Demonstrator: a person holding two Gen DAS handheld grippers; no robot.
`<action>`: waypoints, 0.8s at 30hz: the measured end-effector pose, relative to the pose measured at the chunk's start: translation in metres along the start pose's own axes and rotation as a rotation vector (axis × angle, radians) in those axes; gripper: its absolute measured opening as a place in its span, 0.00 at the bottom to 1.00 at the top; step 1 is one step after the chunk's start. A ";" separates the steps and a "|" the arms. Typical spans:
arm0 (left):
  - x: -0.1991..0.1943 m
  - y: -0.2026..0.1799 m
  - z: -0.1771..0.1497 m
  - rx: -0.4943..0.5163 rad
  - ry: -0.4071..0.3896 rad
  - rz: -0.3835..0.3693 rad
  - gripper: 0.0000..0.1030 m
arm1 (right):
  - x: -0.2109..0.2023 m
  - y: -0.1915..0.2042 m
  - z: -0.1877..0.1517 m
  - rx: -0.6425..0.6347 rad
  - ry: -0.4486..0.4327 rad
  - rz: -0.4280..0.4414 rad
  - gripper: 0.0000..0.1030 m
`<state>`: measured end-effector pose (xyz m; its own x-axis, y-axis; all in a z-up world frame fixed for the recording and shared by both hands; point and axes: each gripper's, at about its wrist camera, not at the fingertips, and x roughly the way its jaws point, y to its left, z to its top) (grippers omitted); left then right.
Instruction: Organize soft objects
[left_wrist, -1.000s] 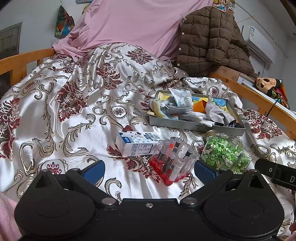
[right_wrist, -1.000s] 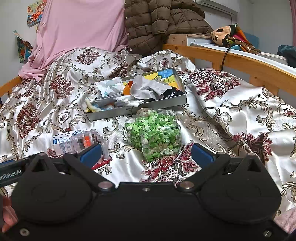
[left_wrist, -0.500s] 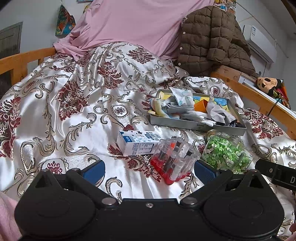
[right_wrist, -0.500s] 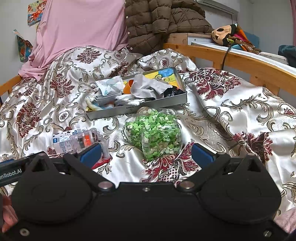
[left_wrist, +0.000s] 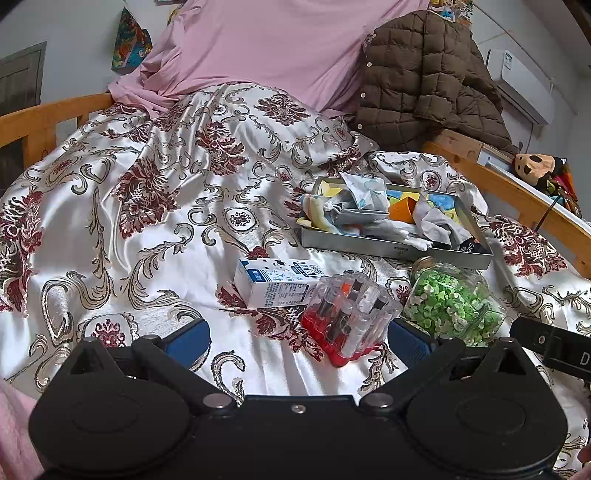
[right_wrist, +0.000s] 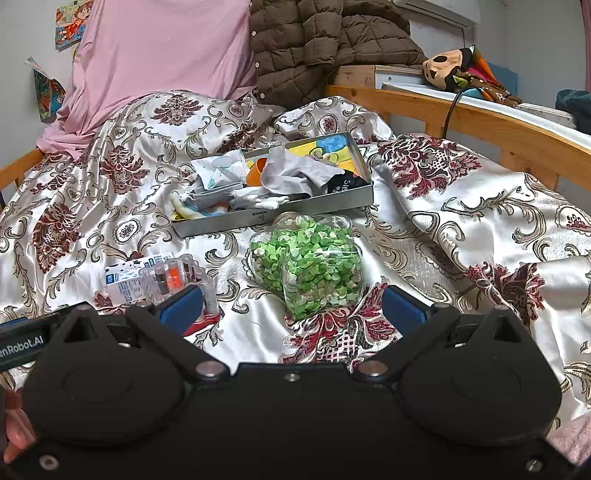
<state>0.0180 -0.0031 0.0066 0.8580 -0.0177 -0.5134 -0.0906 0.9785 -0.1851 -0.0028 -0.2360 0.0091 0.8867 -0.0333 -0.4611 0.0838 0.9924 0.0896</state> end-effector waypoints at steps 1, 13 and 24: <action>0.000 -0.001 0.001 0.000 0.000 0.000 0.99 | 0.000 0.000 0.000 0.000 0.000 0.000 0.99; 0.000 -0.001 0.001 0.001 0.001 0.000 0.99 | 0.000 0.000 0.000 -0.001 0.001 0.000 0.99; 0.000 -0.001 0.001 0.001 0.003 0.002 0.99 | 0.000 0.000 0.000 -0.001 0.002 0.000 0.99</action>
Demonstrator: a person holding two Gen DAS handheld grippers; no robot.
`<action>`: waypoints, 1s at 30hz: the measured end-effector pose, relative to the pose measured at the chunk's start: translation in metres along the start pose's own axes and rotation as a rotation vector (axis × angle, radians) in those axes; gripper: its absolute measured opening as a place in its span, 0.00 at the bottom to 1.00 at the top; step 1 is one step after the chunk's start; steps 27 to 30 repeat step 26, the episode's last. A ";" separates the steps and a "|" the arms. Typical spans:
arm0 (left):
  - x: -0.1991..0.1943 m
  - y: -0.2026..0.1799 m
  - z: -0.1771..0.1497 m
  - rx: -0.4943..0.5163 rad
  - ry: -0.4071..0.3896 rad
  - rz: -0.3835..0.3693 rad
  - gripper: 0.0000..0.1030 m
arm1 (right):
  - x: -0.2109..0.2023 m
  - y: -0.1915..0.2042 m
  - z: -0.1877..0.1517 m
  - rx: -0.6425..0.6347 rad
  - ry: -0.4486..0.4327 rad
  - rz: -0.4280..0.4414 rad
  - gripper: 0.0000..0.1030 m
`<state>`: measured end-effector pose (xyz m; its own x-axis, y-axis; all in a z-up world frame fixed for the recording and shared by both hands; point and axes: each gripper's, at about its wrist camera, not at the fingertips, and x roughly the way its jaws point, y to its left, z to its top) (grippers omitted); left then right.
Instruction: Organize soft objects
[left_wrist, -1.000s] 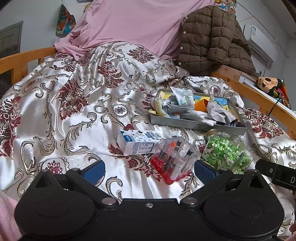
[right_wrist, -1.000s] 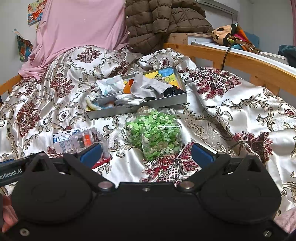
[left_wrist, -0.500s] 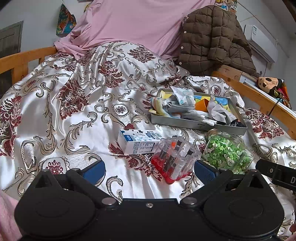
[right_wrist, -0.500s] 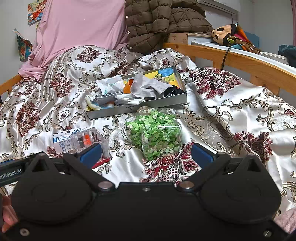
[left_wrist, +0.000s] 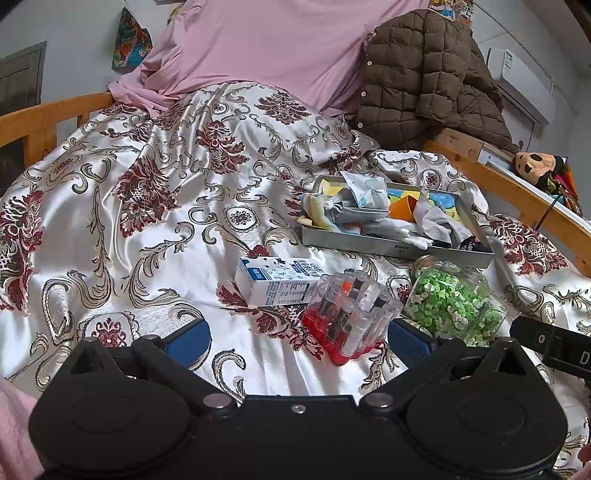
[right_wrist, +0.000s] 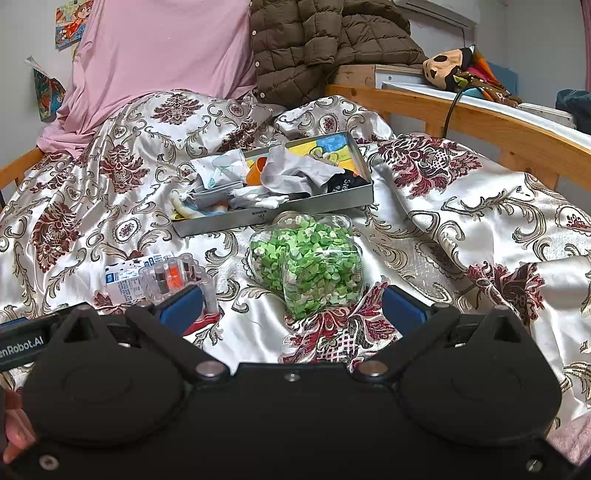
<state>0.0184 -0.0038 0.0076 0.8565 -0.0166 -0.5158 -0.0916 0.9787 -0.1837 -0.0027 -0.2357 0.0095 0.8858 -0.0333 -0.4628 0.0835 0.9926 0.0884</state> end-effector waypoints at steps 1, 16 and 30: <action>0.000 0.000 0.000 0.000 0.000 0.000 0.99 | 0.000 0.000 0.000 0.000 0.000 0.000 0.99; -0.006 -0.003 -0.001 0.019 0.001 0.010 0.99 | 0.000 0.000 0.000 0.000 0.001 0.000 0.99; -0.010 -0.005 0.001 0.015 -0.007 0.001 0.99 | 0.000 0.000 -0.002 -0.001 0.005 0.000 0.99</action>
